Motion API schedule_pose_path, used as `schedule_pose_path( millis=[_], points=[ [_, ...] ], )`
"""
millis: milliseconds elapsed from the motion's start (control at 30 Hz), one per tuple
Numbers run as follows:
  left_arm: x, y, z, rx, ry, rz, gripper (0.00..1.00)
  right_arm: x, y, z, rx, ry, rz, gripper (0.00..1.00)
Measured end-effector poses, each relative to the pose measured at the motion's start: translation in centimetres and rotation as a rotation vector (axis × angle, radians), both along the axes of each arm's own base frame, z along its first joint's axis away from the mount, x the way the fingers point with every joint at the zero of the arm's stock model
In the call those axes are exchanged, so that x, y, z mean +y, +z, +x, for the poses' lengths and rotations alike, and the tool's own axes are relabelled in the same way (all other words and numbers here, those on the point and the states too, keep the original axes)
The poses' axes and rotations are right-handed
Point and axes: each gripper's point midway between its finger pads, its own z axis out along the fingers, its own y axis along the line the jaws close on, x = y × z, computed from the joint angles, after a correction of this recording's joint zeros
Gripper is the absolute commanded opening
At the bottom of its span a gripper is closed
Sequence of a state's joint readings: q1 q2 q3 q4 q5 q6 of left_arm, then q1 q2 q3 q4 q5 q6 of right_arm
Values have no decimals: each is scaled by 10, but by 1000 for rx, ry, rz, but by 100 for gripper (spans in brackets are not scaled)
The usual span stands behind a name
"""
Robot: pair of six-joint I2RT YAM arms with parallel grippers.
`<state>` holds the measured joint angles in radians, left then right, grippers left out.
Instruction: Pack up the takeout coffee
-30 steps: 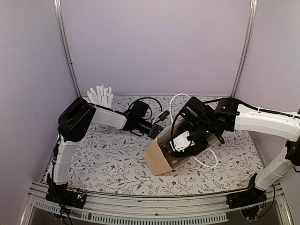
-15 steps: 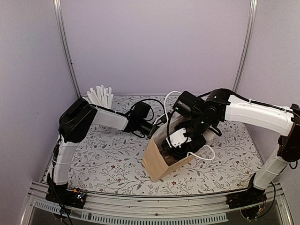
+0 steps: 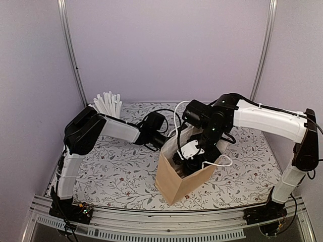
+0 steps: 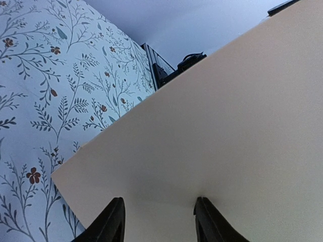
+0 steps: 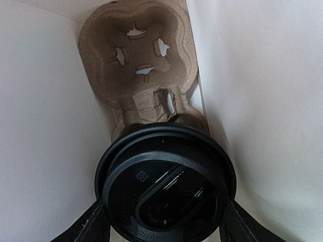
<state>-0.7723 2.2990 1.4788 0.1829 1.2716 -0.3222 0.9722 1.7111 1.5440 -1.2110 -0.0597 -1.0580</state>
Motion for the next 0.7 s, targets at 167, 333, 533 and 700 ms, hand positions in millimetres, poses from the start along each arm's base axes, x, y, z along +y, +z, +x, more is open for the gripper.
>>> schedule_pose_path(
  millis=[167, 333, 533, 700],
  points=[
    [1, -2, 0, 1, 4, 4, 54, 0, -5, 0, 29, -6, -3, 30],
    [3, -5, -1, 8, 10, 5, 55, 1, -9, 2, 58, -14, 2, 30],
    [7, -13, 5, 16, 43, 24, 59, 4, -15, 3, 82, -17, 9, 31],
    [9, -17, 12, 26, 81, 44, 62, 4, -19, 4, 85, -14, 10, 31]
  ],
)
